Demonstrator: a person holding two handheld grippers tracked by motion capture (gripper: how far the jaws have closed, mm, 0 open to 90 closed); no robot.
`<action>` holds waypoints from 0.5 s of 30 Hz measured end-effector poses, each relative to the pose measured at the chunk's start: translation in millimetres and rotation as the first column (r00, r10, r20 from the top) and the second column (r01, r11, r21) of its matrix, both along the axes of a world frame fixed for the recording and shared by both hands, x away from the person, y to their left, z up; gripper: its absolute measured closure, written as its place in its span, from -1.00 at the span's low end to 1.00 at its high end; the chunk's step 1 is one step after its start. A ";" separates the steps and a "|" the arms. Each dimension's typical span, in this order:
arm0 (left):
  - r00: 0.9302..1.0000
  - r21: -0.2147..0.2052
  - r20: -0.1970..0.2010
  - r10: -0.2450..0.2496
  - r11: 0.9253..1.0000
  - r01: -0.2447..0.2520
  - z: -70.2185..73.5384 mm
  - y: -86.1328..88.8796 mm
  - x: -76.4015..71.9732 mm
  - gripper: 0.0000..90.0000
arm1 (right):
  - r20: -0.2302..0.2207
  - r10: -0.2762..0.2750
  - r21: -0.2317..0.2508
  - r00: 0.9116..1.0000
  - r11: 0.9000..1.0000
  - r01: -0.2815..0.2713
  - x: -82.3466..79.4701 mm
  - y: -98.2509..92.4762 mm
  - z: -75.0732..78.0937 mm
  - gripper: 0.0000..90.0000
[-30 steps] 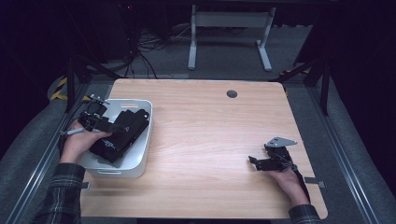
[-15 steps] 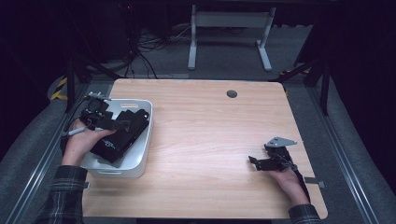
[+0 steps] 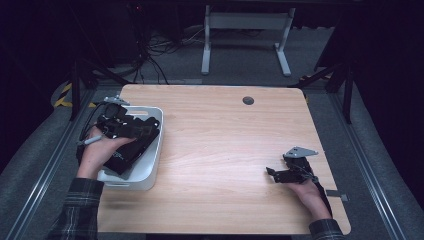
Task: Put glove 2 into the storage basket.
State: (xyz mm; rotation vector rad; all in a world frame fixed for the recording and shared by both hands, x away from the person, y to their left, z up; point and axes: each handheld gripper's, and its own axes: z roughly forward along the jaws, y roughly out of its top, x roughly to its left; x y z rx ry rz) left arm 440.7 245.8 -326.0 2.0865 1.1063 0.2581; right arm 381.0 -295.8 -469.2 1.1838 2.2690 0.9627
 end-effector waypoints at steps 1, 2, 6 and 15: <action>1.000 -0.005 0.000 -0.004 1.000 0.004 0.3 -2.4 -1.0 -0.66 | 0.000 0.000 0.000 1.000 1.000 0.000 0.0 0.0 0.0 -0.71; 1.000 -0.006 0.003 -0.012 1.000 0.012 0.3 -4.8 -1.7 -0.66 | 0.000 0.000 0.000 1.000 1.000 0.000 0.0 0.0 0.0 -0.71; 1.000 -0.010 0.009 -0.030 1.000 0.030 -0.2 -13.7 -3.9 -0.66 | 0.000 0.000 0.000 1.000 1.000 0.000 0.0 0.0 0.0 -0.71; 0.997 -0.030 0.019 -0.076 0.997 0.076 -4.7 -39.7 -11.9 -0.66 | 0.000 0.000 0.000 1.000 1.000 0.000 0.0 0.1 0.0 -0.71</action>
